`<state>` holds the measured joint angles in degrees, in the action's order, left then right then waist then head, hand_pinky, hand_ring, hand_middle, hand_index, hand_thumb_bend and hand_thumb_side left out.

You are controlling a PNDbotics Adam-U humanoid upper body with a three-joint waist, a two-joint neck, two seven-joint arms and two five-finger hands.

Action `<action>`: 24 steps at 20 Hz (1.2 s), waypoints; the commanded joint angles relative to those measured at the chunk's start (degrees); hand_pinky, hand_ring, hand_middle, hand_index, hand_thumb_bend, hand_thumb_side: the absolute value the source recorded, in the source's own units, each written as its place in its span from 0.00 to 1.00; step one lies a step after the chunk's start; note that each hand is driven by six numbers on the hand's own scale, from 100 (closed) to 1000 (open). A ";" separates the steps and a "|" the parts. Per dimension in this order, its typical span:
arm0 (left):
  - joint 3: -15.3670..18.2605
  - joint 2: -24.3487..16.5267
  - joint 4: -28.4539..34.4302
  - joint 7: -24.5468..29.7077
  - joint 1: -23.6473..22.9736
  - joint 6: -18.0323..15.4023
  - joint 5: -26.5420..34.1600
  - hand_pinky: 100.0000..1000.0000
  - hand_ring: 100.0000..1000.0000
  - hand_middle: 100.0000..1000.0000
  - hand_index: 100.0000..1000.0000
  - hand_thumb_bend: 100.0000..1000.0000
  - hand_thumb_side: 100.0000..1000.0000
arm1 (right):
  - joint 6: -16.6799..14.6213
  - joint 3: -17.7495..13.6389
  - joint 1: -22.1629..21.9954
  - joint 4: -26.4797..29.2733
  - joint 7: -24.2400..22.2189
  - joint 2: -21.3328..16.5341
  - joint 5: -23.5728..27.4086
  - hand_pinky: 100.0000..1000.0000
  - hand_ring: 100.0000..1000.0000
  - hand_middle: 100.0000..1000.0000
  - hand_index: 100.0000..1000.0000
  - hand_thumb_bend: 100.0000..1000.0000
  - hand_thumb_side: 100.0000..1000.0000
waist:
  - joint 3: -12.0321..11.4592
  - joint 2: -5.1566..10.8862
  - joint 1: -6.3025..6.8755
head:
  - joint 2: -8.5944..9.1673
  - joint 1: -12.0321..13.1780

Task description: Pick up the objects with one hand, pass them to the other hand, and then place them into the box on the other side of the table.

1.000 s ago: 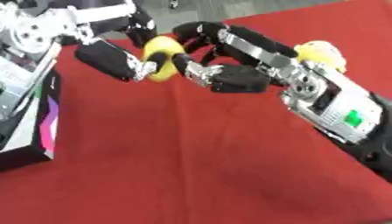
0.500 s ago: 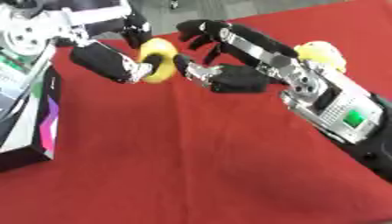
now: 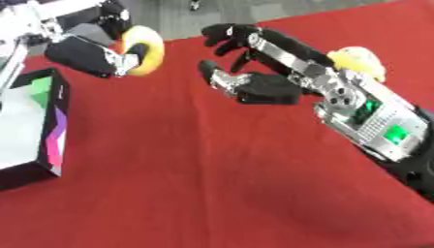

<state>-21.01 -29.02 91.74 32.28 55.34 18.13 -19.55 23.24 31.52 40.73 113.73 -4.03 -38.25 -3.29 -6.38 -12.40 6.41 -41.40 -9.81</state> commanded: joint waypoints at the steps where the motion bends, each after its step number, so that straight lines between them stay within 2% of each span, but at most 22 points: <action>1: 3.11 -3.38 -1.23 -2.31 -0.04 0.25 -0.50 0.72 0.62 0.37 0.32 0.00 0.09 | -0.19 -0.79 0.43 0.86 0.23 -1.56 -0.02 0.66 0.83 0.83 0.94 0.07 0.70 | -0.07 0.33 0.28 | 0.64 1.28; 13: 10.05 -8.62 -9.64 -9.15 -4.56 1.54 -1.52 0.72 0.62 0.37 0.32 0.00 0.09 | -0.51 -1.22 -0.29 0.86 0.89 -1.97 0.01 0.66 0.83 0.84 0.93 0.04 0.69 | -0.03 0.16 -0.16 | 1.08 9.71; 24: 13.38 -10.83 -17.50 -13.09 -7.96 2.46 -3.37 0.72 0.63 0.38 0.32 0.00 0.09 | -0.18 -1.84 -0.89 0.86 2.08 -2.33 1.33 0.66 0.83 0.84 0.93 0.00 0.61 | 0.15 -0.06 -0.69 | 1.45 13.61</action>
<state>-8.88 -37.25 74.46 19.77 46.63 20.58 -22.33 23.08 30.67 39.26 113.73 -2.32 -39.21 -2.36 -6.19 -12.52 6.38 -40.63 3.31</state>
